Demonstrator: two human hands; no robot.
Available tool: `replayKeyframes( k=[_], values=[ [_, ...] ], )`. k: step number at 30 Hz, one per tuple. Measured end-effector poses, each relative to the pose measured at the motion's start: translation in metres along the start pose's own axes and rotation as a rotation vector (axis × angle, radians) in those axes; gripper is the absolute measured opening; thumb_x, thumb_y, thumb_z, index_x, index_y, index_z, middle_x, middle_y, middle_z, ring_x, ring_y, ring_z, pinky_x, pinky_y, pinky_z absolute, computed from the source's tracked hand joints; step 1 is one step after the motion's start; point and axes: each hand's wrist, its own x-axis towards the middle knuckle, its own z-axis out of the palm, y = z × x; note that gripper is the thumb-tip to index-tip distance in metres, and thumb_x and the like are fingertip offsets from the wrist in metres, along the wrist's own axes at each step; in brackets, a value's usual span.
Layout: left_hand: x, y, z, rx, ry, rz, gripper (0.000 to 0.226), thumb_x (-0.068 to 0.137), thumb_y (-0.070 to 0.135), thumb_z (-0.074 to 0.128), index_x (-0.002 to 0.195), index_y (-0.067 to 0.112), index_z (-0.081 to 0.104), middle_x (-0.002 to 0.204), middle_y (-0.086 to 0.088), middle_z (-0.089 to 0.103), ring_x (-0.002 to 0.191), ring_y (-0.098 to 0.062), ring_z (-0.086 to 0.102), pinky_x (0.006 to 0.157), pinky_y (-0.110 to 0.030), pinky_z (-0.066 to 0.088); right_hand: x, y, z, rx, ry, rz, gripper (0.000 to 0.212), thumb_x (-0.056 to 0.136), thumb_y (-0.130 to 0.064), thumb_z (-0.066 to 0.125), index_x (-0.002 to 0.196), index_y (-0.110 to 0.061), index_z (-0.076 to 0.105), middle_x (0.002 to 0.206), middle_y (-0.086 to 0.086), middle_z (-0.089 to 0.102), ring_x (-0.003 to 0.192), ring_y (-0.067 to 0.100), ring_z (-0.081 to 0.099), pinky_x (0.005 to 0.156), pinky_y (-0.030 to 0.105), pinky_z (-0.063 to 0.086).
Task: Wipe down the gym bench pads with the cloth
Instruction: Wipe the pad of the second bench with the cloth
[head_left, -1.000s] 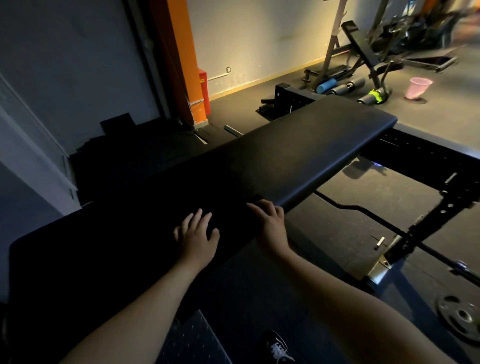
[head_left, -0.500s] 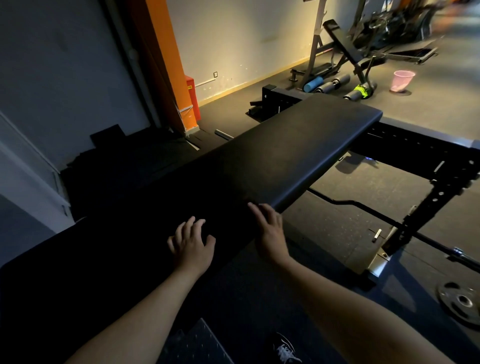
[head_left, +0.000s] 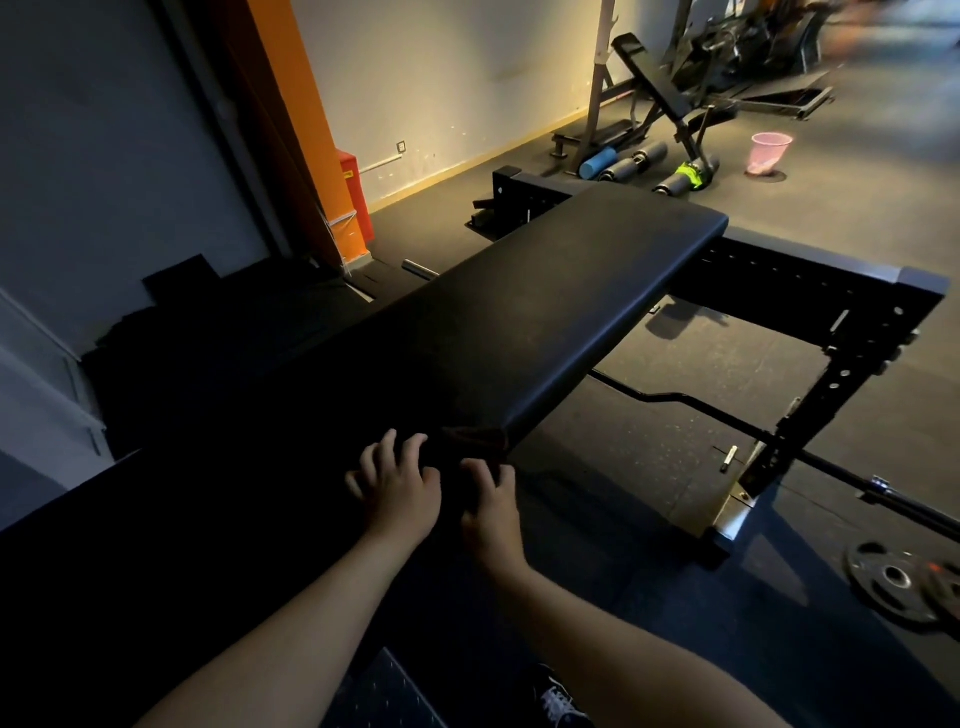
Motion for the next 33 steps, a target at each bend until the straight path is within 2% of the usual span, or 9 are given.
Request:
replayKeyframes(
  k=[4,8,10,14,17,20,26,30,33],
  values=[
    [0.005,-0.001,-0.001,0.008,-0.014,0.053,0.046,0.099,0.035,0.043,0.145,0.038,0.04,0.163,0.005,0.021,0.148,-0.021,0.012,0.119,-0.053,0.005,0.039,0.01,-0.036,0.062,0.162,0.137,0.04,0.086,0.009,0.052,0.114,-0.017,0.06,0.117,0.004,0.047,0.104,0.016,0.053,0.096,0.04,0.051],
    [0.012,0.004,0.001,0.007,-0.022,0.075,0.046,0.098,0.036,0.043,0.144,0.038,0.041,0.163,0.005,0.021,0.147,-0.02,0.013,0.118,-0.052,0.005,0.088,0.013,-0.074,0.18,0.295,0.208,0.037,0.092,-0.001,0.054,0.121,-0.024,0.056,0.123,0.001,0.047,0.109,0.015,0.052,0.088,0.031,0.051],
    [0.016,0.005,0.002,0.018,-0.012,0.068,0.045,0.098,0.037,0.045,0.142,0.038,0.042,0.162,0.006,0.023,0.147,-0.02,0.014,0.118,-0.052,0.007,0.111,0.011,-0.08,0.237,0.358,0.313,0.039,0.096,-0.012,0.053,0.132,-0.024,0.049,0.137,0.005,0.038,0.12,0.023,0.048,0.091,0.036,0.05],
    [0.017,0.004,0.007,0.017,0.022,0.059,0.041,0.098,0.038,0.046,0.139,0.039,0.044,0.161,0.007,0.024,0.146,-0.021,0.016,0.118,-0.052,0.007,0.122,-0.001,-0.064,0.383,0.304,0.502,0.044,0.097,-0.04,0.053,0.136,-0.034,0.036,0.152,0.005,0.016,0.136,0.036,0.024,0.107,0.055,0.037],
    [0.017,0.003,0.006,0.025,0.019,0.077,0.041,0.099,0.039,0.045,0.141,0.039,0.042,0.161,0.007,0.023,0.147,-0.021,0.014,0.118,-0.052,0.007,0.108,-0.011,-0.043,0.41,0.259,0.536,0.036,0.097,-0.037,0.054,0.126,-0.038,0.032,0.147,0.007,0.019,0.132,0.035,0.026,0.107,0.055,0.037],
    [0.017,0.001,0.004,0.023,0.005,0.076,0.042,0.1,0.041,0.044,0.142,0.039,0.04,0.162,0.007,0.021,0.148,-0.02,0.012,0.118,-0.051,0.007,0.087,-0.017,-0.027,0.28,0.258,0.483,0.027,0.098,-0.028,0.051,0.114,-0.036,0.031,0.142,0.006,0.024,0.13,0.031,0.028,0.104,0.049,0.039],
    [0.017,0.002,0.002,-0.003,-0.022,0.075,0.042,0.1,0.042,0.044,0.142,0.038,0.041,0.163,0.006,0.02,0.148,-0.021,0.01,0.119,-0.051,0.006,0.039,-0.018,-0.003,0.062,0.099,0.233,0.021,0.097,-0.031,0.051,0.112,-0.032,0.035,0.125,-0.006,0.023,0.113,0.016,0.027,0.088,0.033,0.036],
    [0.016,0.0,-0.003,-0.012,-0.026,0.071,0.044,0.1,0.04,0.047,0.144,0.039,0.041,0.163,0.008,0.02,0.149,-0.02,0.01,0.119,-0.05,0.005,0.035,-0.012,-0.004,0.006,0.021,0.103,0.022,0.092,-0.029,0.06,0.108,-0.028,0.046,0.127,-0.009,0.023,0.12,0.016,0.035,0.097,0.034,0.045],
    [0.017,-0.003,-0.008,-0.061,-0.075,0.075,0.045,0.101,0.042,0.048,0.145,0.04,0.041,0.164,0.011,0.019,0.15,-0.018,0.008,0.119,-0.05,0.003,0.054,-0.009,-0.026,-0.081,0.112,-0.027,0.034,0.087,-0.019,0.068,0.114,-0.026,0.049,0.137,-0.007,0.019,0.126,0.015,0.037,0.103,0.033,0.045]
  ],
)
